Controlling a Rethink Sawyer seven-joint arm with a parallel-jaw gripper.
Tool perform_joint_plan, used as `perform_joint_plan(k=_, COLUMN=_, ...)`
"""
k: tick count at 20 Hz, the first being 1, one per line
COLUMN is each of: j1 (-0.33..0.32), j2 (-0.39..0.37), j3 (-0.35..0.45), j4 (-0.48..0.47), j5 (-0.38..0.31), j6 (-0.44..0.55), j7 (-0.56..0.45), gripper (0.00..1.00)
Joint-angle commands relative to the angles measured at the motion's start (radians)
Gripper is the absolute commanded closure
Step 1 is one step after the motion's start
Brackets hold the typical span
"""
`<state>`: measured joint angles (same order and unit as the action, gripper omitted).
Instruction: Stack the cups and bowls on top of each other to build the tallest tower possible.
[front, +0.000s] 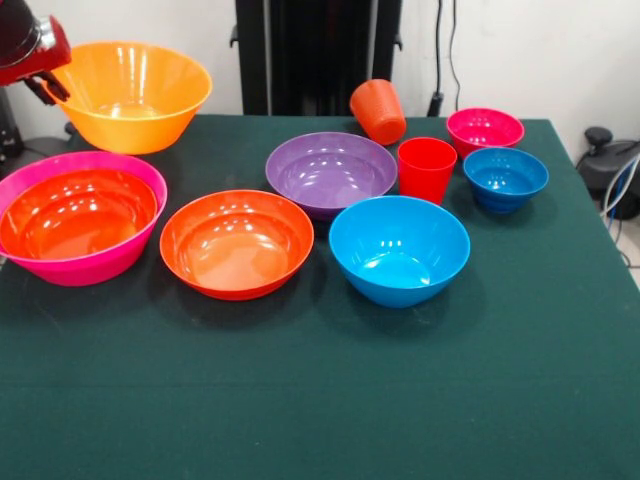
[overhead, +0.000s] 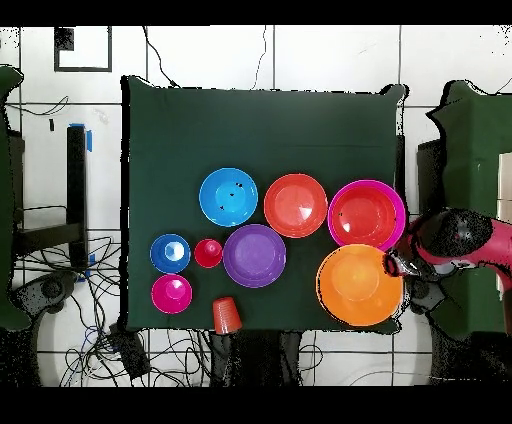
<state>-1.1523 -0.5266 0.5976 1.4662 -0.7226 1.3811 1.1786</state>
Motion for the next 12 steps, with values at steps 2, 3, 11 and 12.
perform_joint_plan(k=2, j1=0.078, j2=0.001, j3=0.047, j4=-0.101, j5=-0.073, j6=0.130, j7=-0.386, gripper=1.00)
perform_joint_plan(k=3, j1=0.078, j2=-0.003, j3=0.049, j4=-0.100, j5=-0.072, j6=0.136, j7=-0.389, gripper=1.00)
perform_joint_plan(k=11, j1=0.061, j2=-0.077, j3=0.076, j4=-0.063, j5=-0.058, j6=0.154, j7=-0.399, gripper=1.00)
perform_joint_plan(k=12, j1=0.058, j2=-0.084, j3=0.077, j4=-0.058, j5=-0.057, j6=0.155, j7=-0.396, gripper=1.00)
